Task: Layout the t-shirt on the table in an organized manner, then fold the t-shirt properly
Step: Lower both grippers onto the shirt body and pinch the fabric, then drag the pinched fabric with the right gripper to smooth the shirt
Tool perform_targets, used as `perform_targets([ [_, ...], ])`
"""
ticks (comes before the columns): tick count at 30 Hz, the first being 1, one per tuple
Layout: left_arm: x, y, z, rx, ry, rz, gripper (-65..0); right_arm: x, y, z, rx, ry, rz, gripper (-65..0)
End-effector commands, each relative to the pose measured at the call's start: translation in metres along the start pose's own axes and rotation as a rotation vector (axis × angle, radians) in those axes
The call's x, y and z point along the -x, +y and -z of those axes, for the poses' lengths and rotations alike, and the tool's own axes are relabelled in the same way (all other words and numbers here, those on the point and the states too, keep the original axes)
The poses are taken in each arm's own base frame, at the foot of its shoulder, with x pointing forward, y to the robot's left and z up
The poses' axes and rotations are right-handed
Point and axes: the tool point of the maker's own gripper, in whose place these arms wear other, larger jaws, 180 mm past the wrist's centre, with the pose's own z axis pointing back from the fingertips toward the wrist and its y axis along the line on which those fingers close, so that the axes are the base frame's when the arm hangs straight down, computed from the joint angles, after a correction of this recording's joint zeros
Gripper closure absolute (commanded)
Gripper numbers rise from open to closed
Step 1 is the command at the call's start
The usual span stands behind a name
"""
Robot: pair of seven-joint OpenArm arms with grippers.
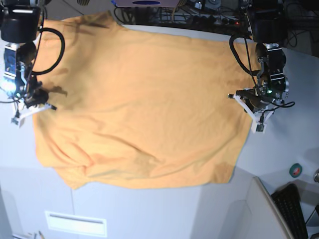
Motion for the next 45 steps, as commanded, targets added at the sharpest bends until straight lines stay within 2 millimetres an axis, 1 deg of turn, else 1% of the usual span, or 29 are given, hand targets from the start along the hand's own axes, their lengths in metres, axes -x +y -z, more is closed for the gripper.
perform_targets([
  [1, -0.023, 0.01, -0.006, -0.026, -0.064, 0.008, 0.0, -0.03, 0.011, -0.011, -0.033, -0.072, -0.004, 0.0],
  [3, -0.033, 0.01, -0.012, -0.03, -0.095, 0.014, 0.0, -0.043, 0.022, -0.025, -0.061, -0.098, -0.016, 0.0],
  [5, -0.044, 0.01, -0.014, -0.032, -0.119, 0.014, 0.0, -0.062, 0.033, -0.037, -0.089, -0.163, -0.032, 0.0],
  [7, -0.061, 0.009, -0.013, -0.029, -0.149, 0.01, 0.0, -0.092, 0.042, -0.044, -0.107, -0.225, -0.037, 0.0],
  [8, -0.066, 0.007, -0.012, -0.024, -0.154, 0.01, 0.0, -0.106, 0.048, -0.044, -0.114, -0.243, -0.032, 0.0],
  [9, -0.069, 0.001, -0.008, -0.011, -0.152, 0.0, 0.0, -0.113, 0.053, -0.037, -0.126, -0.233, -0.036, 0.0],
  [11, -0.067, -0.013, -0.001, 0.011, -0.135, -0.011, 0.0, -0.128, 0.059, -0.023, -0.155, -0.201, -0.056, 0.0],
  [12, -0.062, -0.019, 0.002, 0.015, -0.12, -0.008, 0.0, -0.126, 0.06, -0.012, -0.163, -0.16, -0.058, 0.0],
  [14, -0.053, -0.022, 0.005, 0.008, -0.094, 0.011, 0.0, -0.122, 0.064, 0.004, -0.184, -0.096, -0.059, 0.0],
  [17, -0.041, -0.024, 0.009, 0.01, -0.061, 0.016, 0.0, -0.11, 0.063, 0.02, -0.195, -0.066, -0.052, 0.0],
  [19, -0.034, -0.025, 0.012, 0.014, -0.043, 0.012, 0.0, -0.102, 0.062, 0.024, -0.195, -0.051, -0.052, 0.0],
  [20, -0.031, -0.023, 0.013, 0.012, -0.035, 0.011, 0.0, -0.09, 0.06, 0.026, -0.193, -0.029, -0.055, 0.0],
  [21, -0.03, -0.014, 0.013, -0.002, -0.029, 0.02, 0.0, -0.079, 0.057, 0.028, -0.188, -0.007, -0.058, 0.0],
  [23, -0.027, -0.005, 0.014, -0.015, -0.017, 0.026, 0.0, -0.057, 0.051, 0.029, -0.181, 0.035, -0.069, 0.0],
  [24, -0.024, -0.005, 0.015, -0.014, -0.008, 0.02, 0.0, -0.044, 0.054, 0.028, -0.188, 0.055, -0.077, 0.0],
  [25, -0.021, 0.002, 0.015, -0.023, 0.001, 0.023, 0.0, -0.029, 0.053, 0.026, -0.188, 0.075, -0.088, 0.0],
  [26, -0.02, 0.009, 0.015, -0.033, 0.005, 0.03, 0.0, -0.022, 0.052, 0.021, -0.192, 0.075, -0.1, 0.0],
  [28, -0.016, 0.017, 0.014, -0.043, 0.016, 0.032, 0.0, -0.005, 0.055, 0.009, -0.207, 0.079, -0.129, 0.0],
  [30, -0.017, 0.022, 0.013, -0.052, 0.015, 0.035, 0.0, 0.013, 0.071, -0.008, -0.241, 0.087, -0.198, 0.0],
  [32, -0.019, 0.024, 0.013, -0.055, 0.011, 0.036, 0.0, 0.024, 0.087, -0.023, -0.276, 0.078, -0.276, 0.0],
  [34, -0.029, 0.024, 0.011, -0.058, -0.007, 0.037, 0.0, 0.031, 0.104, -0.037, -0.312, 0.069, -0.34, 0.0],
  [35, -0.033, 0.024, 0.01, -0.059, -0.02, 0.039, 0.0, 0.031, 0.112, -0.044, -0.33, 0.057, -0.366, 0.0],
  [36, -0.038, 0.024, 0.007, -0.063, -0.035, 0.043, 0.0, 0.025, 0.119, -0.052, -0.345, 0.033, -0.38, 0.0],
  [37, -0.045, 0.023, 0.005, -0.064, -0.053, 0.048, 0.0, 0.014, 0.124, -0.061, -0.357, -0.006, -0.385, 0.0],
  [38, -0.046, 0.019, 0.003, -0.06, -0.062, 0.047, 0.0, 0.001, 0.125, -0.069, -0.361, -0.046, -0.379, 0.0],
  [40, -0.049, 0.014, -0.003, -0.059, -0.085, 0.054, 0.0, -0.033, 0.124, -0.086, -0.362, -0.147, -0.352, 0.0],
  [42, -0.047, 0.007, -0.009, -0.054, -0.096, 0.065, 0.0, -0.075, 0.124, -0.098, -0.355, -0.241, -0.32, 0.0],
  [43, -0.042, 0.001, -0.011, -0.046, -0.085, 0.065, 0.0, -0.096, 0.123, -0.1, -0.348, -0.275, -0.3, 0.0],
  [45, -0.04, -0.014, -0.016, -0.027, -0.076, 0.056, 0.0, -0.123, 0.118, -0.086, -0.325, -0.269, -0.267, 0.0],
])
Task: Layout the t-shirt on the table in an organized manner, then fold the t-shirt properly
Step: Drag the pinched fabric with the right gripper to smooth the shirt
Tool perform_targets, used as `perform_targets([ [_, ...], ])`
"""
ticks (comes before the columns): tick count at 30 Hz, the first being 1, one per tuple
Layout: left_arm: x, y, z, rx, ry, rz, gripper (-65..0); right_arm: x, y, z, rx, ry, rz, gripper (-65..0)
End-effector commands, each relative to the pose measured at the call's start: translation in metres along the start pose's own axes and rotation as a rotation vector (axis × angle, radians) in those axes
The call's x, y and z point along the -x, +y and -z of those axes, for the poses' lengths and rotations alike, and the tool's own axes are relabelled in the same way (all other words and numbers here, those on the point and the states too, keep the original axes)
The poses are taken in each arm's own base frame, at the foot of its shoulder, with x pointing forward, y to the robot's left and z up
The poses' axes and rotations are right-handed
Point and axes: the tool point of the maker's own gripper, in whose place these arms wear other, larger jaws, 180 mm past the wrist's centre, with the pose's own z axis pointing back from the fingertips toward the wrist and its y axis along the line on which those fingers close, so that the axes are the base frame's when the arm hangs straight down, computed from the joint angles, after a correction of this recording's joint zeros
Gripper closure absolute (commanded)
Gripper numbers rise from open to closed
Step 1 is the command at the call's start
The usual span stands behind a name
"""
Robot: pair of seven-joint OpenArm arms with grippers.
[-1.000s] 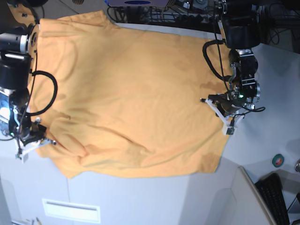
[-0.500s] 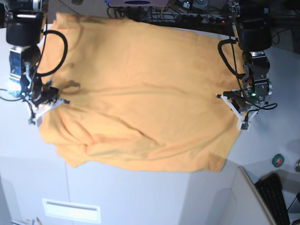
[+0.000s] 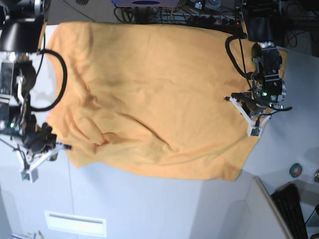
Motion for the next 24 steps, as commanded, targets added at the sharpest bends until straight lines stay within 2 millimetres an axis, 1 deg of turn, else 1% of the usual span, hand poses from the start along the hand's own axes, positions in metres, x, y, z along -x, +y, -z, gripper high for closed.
perform_targets([
  [1, -0.022, -0.005, -0.007, 0.006, -0.073, -0.014, 0.0, -0.026, -0.007, 0.006, 0.01, -0.032, 0.011, 0.0],
  [2, -0.023, -0.014, -0.01, 0.024, -0.087, -0.027, 0.0, -0.031, -0.012, 0.019, 0.015, -0.008, 0.04, 0.0],
  [3, -0.024, -0.02, -0.013, 0.038, -0.099, -0.04, 0.0, -0.03, -0.019, 0.031, 0.023, 0.031, 0.065, -6.5],
  [4, -0.023, -0.027, -0.014, 0.055, -0.104, -0.054, 0.0, -0.029, -0.025, 0.042, 0.029, 0.069, 0.088, -14.9],
  [5, -0.022, -0.033, -0.014, 0.068, -0.103, -0.054, 0.0, -0.028, -0.03, 0.051, 0.037, 0.09, 0.11, -21.2],
  [6, -0.022, -0.041, -0.013, 0.083, -0.099, -0.037, 0.0, -0.027, -0.034, 0.06, 0.041, 0.098, 0.134, -24.3],
  [8, -0.014, -0.055, -0.011, 0.113, -0.076, -0.005, 0.0, -0.023, -0.04, 0.074, 0.055, 0.088, 0.165, -23.4],
  [10, -0.007, -0.061, -0.008, 0.124, -0.058, 0.008, 0.0, -0.014, -0.051, 0.084, 0.086, 0.115, 0.138, -23.6],
  [11, -0.004, -0.062, -0.007, 0.126, -0.05, 0.008, 0.0, -0.007, -0.05, 0.089, 0.091, 0.143, 0.104, -23.6],
  [13, -0.001, -0.062, -0.006, 0.129, -0.04, 0.006, 0.0, 0.007, -0.041, 0.095, 0.074, 0.201, 0.026, -23.6],
  [15, 0.0, -0.062, -0.005, 0.129, -0.037, 0.004, 0.0, 0.01, -0.031, 0.098, 0.041, 0.202, -0.039, -23.7],
  [16, 0.0, -0.062, -0.005, 0.129, -0.036, 0.004, 0.0, 0.014, -0.03, 0.098, 0.034, 0.2, -0.043, -24.2],
  [17, 0.0, -0.062, -0.005, 0.128, -0.036, 0.005, 0.0, 0.015, -0.03, 0.099, 0.03, 0.196, -0.045, -26.6],
  [18, 0.001, -0.061, -0.005, 0.127, -0.035, 0.006, 0.0, 0.015, -0.029, 0.099, 0.026, 0.193, -0.046, -30.3],
  [20, 0.001, -0.058, -0.005, 0.121, -0.034, 0.011, 0.0, 0.016, -0.029, 0.099, 0.025, 0.193, -0.047, -40.2],
  [21, 0.001, -0.055, -0.005, 0.117, -0.034, 0.013, 0.0, 0.017, -0.028, 0.099, 0.024, 0.195, -0.052, -43.8],
  [22, 0.001, -0.055, -0.005, 0.118, -0.035, 0.012, 0.0, 0.017, -0.028, 0.099, 0.025, 0.196, -0.053, -45.5],
  [24, 0.001, -0.053, -0.005, 0.114, -0.034, 0.014, 0.0, 0.016, -0.029, 0.1, 0.026, 0.179, -0.055, -44.4],
])
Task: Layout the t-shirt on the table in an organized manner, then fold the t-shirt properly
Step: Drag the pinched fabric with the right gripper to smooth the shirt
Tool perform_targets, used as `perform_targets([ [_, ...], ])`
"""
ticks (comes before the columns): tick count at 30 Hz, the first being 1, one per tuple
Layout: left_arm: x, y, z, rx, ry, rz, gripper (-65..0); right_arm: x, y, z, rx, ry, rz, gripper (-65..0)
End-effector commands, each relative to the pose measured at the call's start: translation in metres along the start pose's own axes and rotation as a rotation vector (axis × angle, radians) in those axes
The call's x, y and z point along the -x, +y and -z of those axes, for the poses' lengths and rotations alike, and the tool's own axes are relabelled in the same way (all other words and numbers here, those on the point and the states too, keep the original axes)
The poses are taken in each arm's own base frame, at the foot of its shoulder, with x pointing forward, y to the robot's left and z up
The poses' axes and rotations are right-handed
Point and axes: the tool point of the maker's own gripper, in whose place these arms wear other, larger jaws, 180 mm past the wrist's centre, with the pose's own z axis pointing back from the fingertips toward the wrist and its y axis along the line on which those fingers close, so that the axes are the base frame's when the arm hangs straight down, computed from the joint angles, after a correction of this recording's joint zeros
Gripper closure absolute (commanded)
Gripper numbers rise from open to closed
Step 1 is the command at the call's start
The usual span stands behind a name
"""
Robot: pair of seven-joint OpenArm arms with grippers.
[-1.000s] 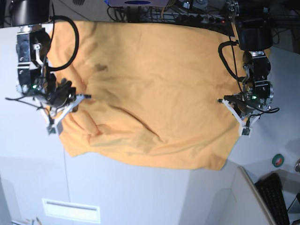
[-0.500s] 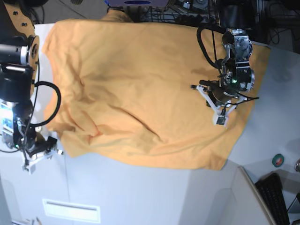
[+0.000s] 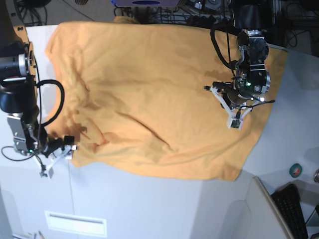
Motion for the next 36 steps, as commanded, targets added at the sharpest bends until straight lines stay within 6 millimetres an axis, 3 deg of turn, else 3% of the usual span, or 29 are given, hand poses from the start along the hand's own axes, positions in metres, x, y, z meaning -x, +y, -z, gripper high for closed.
perform_targets([
  [1, -0.014, 0.008, -0.003, -0.019, -0.039, 0.004, 0.0, -0.024, -0.001, -0.005, -0.001, -0.065, -0.003, -43.7],
  [4, -0.014, 0.009, -0.003, -0.02, -0.038, 0.005, 0.0, -0.015, -0.002, -0.003, 0.001, -0.065, -0.003, -40.8],
  [6, -0.013, 0.009, -0.003, -0.02, -0.037, 0.005, 0.0, -0.01, 0.001, -0.001, -0.003, -0.057, -0.003, -35.0],
  [8, -0.013, 0.009, -0.003, -0.02, -0.037, 0.005, 0.0, -0.007, 0.006, 0.001, -0.011, -0.053, -0.003, -25.2],
  [11, -0.013, 0.01, -0.003, -0.022, -0.036, 0.007, 0.0, -0.009, 0.005, 0.0, -0.011, -0.058, 0.004, -3.0],
  [12, -0.013, 0.012, -0.003, -0.024, -0.037, 0.007, 0.0, -0.01, 0.004, 0.0, -0.008, -0.06, 0.006, 0.0],
  [17, -0.012, 0.017, -0.005, -0.033, -0.035, 0.014, 0.0, -0.031, 0.0, -0.006, 0.002, -0.092, -0.003, 0.0],
  [24, -0.012, 0.019, -0.005, -0.037, -0.034, 0.018, 0.0, -0.074, -0.007, -0.02, 0.017, -0.163, -0.014, 0.0],
  [34, -0.013, 0.024, -0.006, -0.047, -0.033, 0.025, 0.0, -0.096, -0.007, -0.026, 0.019, -0.229, -0.014, 0.0],
  [36, -0.012, 0.025, -0.006, -0.049, -0.033, 0.025, 0.0, -0.101, -0.015, -0.028, 0.05, -0.265, 0.002, -14.4],
])
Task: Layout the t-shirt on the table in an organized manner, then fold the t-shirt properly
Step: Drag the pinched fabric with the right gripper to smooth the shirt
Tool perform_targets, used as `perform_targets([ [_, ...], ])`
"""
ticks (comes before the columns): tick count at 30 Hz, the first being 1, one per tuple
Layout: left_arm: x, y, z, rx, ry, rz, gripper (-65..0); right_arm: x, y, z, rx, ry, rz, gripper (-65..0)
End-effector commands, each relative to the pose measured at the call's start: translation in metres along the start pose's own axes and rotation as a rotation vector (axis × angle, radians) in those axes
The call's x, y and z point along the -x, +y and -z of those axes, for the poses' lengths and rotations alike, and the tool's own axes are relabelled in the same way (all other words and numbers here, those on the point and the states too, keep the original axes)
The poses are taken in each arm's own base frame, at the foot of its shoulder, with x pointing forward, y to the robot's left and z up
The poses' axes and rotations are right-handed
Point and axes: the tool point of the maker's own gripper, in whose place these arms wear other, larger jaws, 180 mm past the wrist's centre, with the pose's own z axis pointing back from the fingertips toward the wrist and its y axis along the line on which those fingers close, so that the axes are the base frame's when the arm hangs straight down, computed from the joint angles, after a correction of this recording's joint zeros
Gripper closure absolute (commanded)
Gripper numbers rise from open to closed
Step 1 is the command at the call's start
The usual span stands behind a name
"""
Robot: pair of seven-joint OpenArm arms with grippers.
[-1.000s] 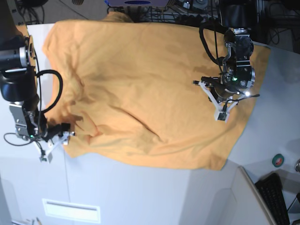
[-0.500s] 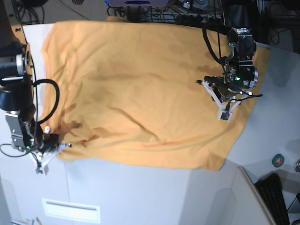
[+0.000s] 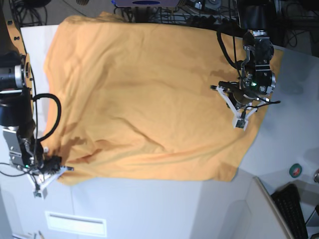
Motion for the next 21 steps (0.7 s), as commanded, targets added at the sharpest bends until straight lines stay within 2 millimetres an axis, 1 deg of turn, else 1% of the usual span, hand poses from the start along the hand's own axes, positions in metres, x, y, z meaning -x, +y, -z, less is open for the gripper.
perform_targets([
  [1, -0.013, 0.009, -0.003, -0.022, -0.039, 0.003, 0.0, -0.037, -0.016, -0.008, 0.042, -0.095, 0.01, -22.7],
  [2, -0.013, 0.012, -0.004, -0.024, -0.039, 0.004, 0.0, -0.04, -0.019, -0.009, 0.059, -0.115, 0.017, -29.0],
  [3, -0.014, 0.012, -0.004, -0.023, -0.04, 0.003, 0.0, -0.044, -0.022, -0.009, 0.07, -0.137, 0.021, -32.1],
  [5, -0.013, 0.013, -0.004, -0.027, -0.038, 0.005, 0.0, -0.05, -0.023, -0.011, 0.072, -0.175, 0.02, -32.6],
  [8, -0.013, 0.015, -0.004, -0.029, -0.039, 0.005, 0.0, -0.055, -0.024, -0.012, 0.073, -0.188, 0.019, -32.9],
  [11, -0.014, 0.015, -0.005, -0.03, -0.042, 0.006, 0.0, -0.056, -0.023, -0.012, 0.073, -0.188, 0.019, -32.9],
  [14, -0.017, 0.015, -0.006, -0.032, -0.049, 0.006, 0.0, -0.045, -0.023, -0.01, 0.076, -0.137, 0.024, -32.7],
  [16, -0.011, 0.022, -0.008, -0.046, -0.044, -0.018, 0.0, -0.035, -0.023, -0.009, 0.075, -0.089, 0.026, -32.0],
  [17, -0.01, 0.028, -0.009, -0.058, -0.045, -0.036, 0.0, -0.029, -0.024, -0.008, 0.077, -0.069, 0.026, -29.1],
  [18, -0.011, 0.033, -0.01, -0.067, -0.048, -0.047, 0.0, -0.021, -0.025, -0.007, 0.079, -0.05, 0.025, -24.0],
  [19, -0.012, 0.038, -0.011, -0.077, -0.052, -0.059, 0.0, -0.016, -0.025, -0.007, 0.077, -0.039, 0.024, -17.0],
  [21, -0.011, 0.045, -0.012, -0.092, -0.054, -0.071, 0.0, -0.013, -0.025, -0.006, 0.076, -0.03, 0.023, 0.0],
])
